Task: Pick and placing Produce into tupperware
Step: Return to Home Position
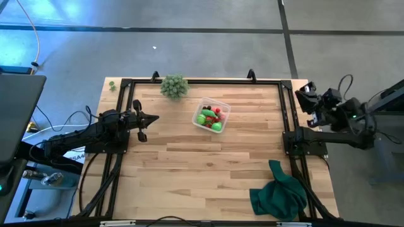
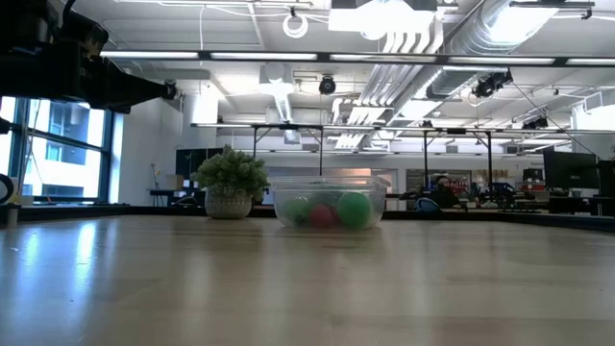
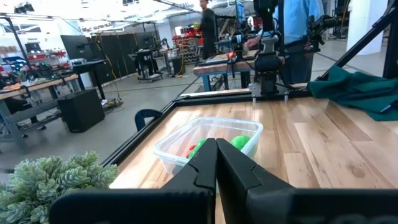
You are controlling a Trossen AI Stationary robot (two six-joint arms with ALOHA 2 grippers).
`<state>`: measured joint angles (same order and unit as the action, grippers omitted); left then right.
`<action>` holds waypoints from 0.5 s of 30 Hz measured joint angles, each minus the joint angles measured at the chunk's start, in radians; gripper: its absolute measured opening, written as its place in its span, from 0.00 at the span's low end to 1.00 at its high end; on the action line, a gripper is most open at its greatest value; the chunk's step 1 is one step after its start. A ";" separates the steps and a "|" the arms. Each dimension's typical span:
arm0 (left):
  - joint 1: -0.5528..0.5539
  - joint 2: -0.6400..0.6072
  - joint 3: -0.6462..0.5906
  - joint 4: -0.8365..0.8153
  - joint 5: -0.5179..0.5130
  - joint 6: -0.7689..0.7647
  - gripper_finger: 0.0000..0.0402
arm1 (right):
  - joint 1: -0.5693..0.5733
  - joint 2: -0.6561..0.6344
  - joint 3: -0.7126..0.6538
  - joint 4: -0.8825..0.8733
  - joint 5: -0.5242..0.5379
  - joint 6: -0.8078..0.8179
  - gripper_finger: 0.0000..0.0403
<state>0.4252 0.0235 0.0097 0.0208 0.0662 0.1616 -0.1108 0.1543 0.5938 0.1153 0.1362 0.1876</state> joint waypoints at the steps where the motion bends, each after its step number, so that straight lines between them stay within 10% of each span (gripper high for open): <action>1: 0.000 0.000 0.000 0.000 0.000 0.000 0.00 | 0.000 -0.011 -0.036 0.053 -0.010 0.015 0.01; 15: 0.000 0.000 0.000 0.000 0.000 0.000 0.00 | 0.000 -0.016 -0.479 0.552 -0.032 0.201 0.00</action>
<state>0.4252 0.0235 0.0097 0.0208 0.0661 0.1616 -0.1110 0.1383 0.1146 0.6674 0.1043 0.3884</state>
